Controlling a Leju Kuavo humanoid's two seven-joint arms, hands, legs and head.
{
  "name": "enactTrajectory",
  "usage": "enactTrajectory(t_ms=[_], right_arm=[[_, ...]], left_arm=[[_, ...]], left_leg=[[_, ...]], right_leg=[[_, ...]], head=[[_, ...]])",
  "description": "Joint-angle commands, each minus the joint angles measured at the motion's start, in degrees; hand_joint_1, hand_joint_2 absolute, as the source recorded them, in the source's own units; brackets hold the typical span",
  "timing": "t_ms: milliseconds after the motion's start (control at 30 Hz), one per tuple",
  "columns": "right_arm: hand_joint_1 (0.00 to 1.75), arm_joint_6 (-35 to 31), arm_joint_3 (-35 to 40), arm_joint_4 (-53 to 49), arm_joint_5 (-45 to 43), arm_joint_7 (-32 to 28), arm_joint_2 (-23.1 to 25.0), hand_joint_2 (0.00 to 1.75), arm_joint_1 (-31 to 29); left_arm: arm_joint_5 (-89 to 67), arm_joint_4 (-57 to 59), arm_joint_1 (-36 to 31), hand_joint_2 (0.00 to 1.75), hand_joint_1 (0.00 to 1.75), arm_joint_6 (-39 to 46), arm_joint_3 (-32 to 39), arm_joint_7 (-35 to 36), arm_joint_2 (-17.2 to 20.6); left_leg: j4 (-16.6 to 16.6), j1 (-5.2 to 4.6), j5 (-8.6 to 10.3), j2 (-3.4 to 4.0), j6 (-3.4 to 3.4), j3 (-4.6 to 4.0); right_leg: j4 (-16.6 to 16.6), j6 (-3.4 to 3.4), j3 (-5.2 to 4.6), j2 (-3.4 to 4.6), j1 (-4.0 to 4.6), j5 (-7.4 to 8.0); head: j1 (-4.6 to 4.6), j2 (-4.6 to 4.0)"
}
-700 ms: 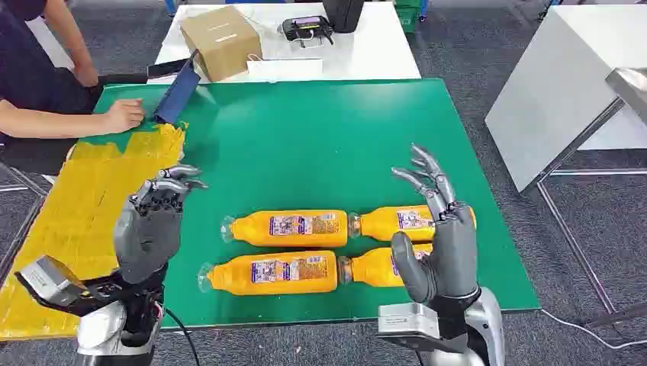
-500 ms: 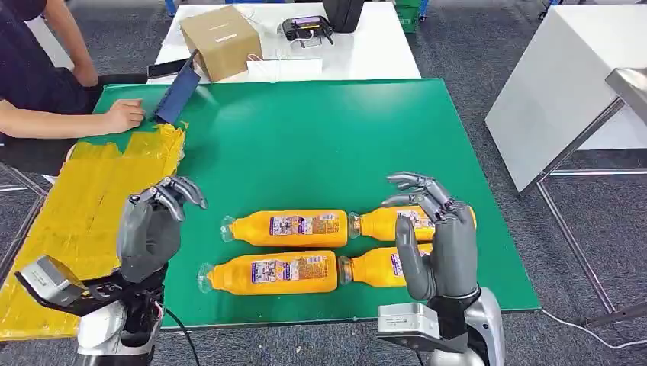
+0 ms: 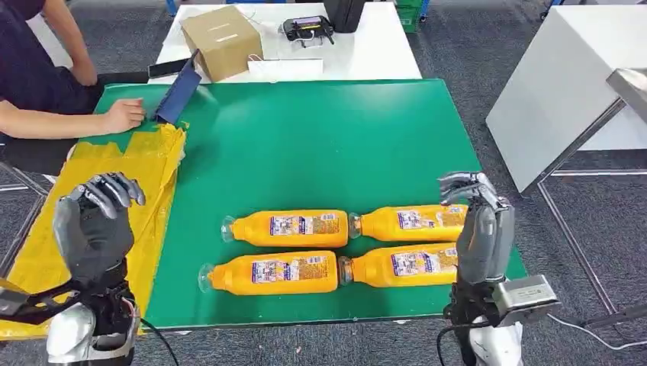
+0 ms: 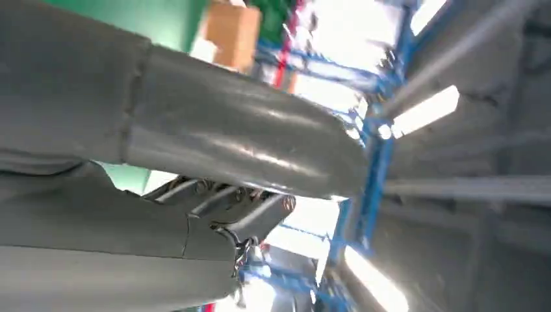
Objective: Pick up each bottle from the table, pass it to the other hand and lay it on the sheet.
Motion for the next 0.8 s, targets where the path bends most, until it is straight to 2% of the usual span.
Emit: enactTrajectory(t_ms=[33,67,100,133,167,267,300,367,433,533,700,800], right_arm=[[0.0,3.17,-0.7,5.31,3.27,2.72,-2.93,0.0,-1.42],[0.0,4.48,0.03,5.63,3.27,3.85,-3.4,0.0,-1.63],[0.0,4.63,0.22,5.81,3.32,3.85,-3.42,1.75,-1.75],[0.0,6.0,1.42,7.03,4.82,8.52,-4.35,1.75,-2.65],[0.0,7.42,3.13,8.43,6.4,9.94,-5.68,1.75,-4.25],[0.0,11.78,8.65,13.15,10.81,15.04,-8.64,1.75,-9.94],[0.0,12.94,10.11,14.2,11.31,15.73,-8.86,1.75,-11.18],[0.0,14.37,13.86,16.13,12.98,17.32,-8.86,1.75,-13.32],[0.0,13.62,16.91,16.98,16.48,18.57,-8.5,1.75,-14.37],[0.0,13.22,17.57,17.18,17.05,18.92,-7.95,1.75,-14.46],[0.0,13.23,17.39,17.1,17.04,18.91,-8.52,1.75,-14.42],[0.0,13.8,20.3,18.19,19.03,20.23,-8.64,1.75,-15.87]], left_arm=[[-7.98,2.17,0.04,0.0,0.0,6.74,-0.04,0.31,1.97],[-7.92,2.15,0.26,0.0,0.0,7.08,0.39,0.51,1.95],[-7.9,2.2,0.34,0.0,0.0,7.12,0.54,0.54,2.02],[-8.37,2.26,0.62,0.0,0.0,7.37,0.98,0.73,2.3],[-8.32,2.52,0.55,0.0,0.0,7.38,1.46,0.69,2.27],[-8.3,3.78,-1.22,0.0,0.0,6.1,1.19,1.2,1.82],[-8.22,4.09,-1.74,0.0,0.0,5.65,0.72,1.47,1.59],[-8.31,5.19,-3.1,0.0,0.0,5.12,-0.59,2.3,1.24],[-8.27,5.71,-3.65,0.0,0.0,4.95,-1.25,2.66,1.14],[-8.26,5.82,-3.72,0.0,0.0,4.96,-1.37,2.72,1.1],[-8.26,5.74,-3.52,0.0,0.0,4.93,-1.22,2.7,1.3],[-7.86,6.04,-4.03,0.0,0.0,4.35,-1.42,2.95,1.08]], left_leg=[[-0.03,0.08,-0.16,-0.06,-0.06,0.39],[-0.03,0.09,-0.19,-0.04,-0.07,0.44],[-0.04,0.06,-0.13,0.0,-0.05,0.32],[-0.05,0.05,-0.09,0.04,-0.03,0.23],[-0.06,0.05,-0.16,0.09,-0.05,0.42],[-0.04,0.05,-0.1,0.15,-0.04,0.27],[-0.02,0.06,-0.16,0.23,-0.05,0.39],[-0.01,0.06,-0.1,0.17,-0.05,0.27],[-0.01,0.06,-0.1,0.1,-0.06,0.33],[-0.04,0.04,0.01,0.04,-0.04,0.17],[-0.03,0.05,-0.09,-0.01,-0.05,0.36],[-0.03,0.05,-0.08,-0.02,-0.04,0.33]], right_leg=[[-0.08,-0.08,0.41,0.28,0.02,-0.12],[-0.09,-0.09,0.45,0.34,0.02,-0.14],[-0.09,-0.06,0.32,0.29,0.01,-0.09],[-0.09,-0.05,0.23,0.26,0.01,-0.04],[-0.1,-0.07,0.38,0.42,-0.01,-0.08],[-0.08,-0.06,0.25,0.42,0.01,-0.01],[-0.08,-0.09,0.35,0.6,0.01,-0.02],[-0.05,-0.07,0.24,0.46,0.02,0.01],[-0.04,-0.09,0.31,0.43,0.0,-0.03],[-0.06,-0.05,0.16,0.2,0.01,0.01],[-0.06,-0.06,0.36,0.25,0.0,-0.1],[-0.05,-0.06,0.32,0.23,-0.01,-0.09]], head=[[0.02,0.0],[0.02,0.0],[0.0,0.0],[0.02,0.0],[0.0,0.0],[0.02,0.0],[0.0,0.0],[0.02,0.0],[0.02,0.0],[0.02,0.0],[0.0,0.0],[0.02,0.0]])
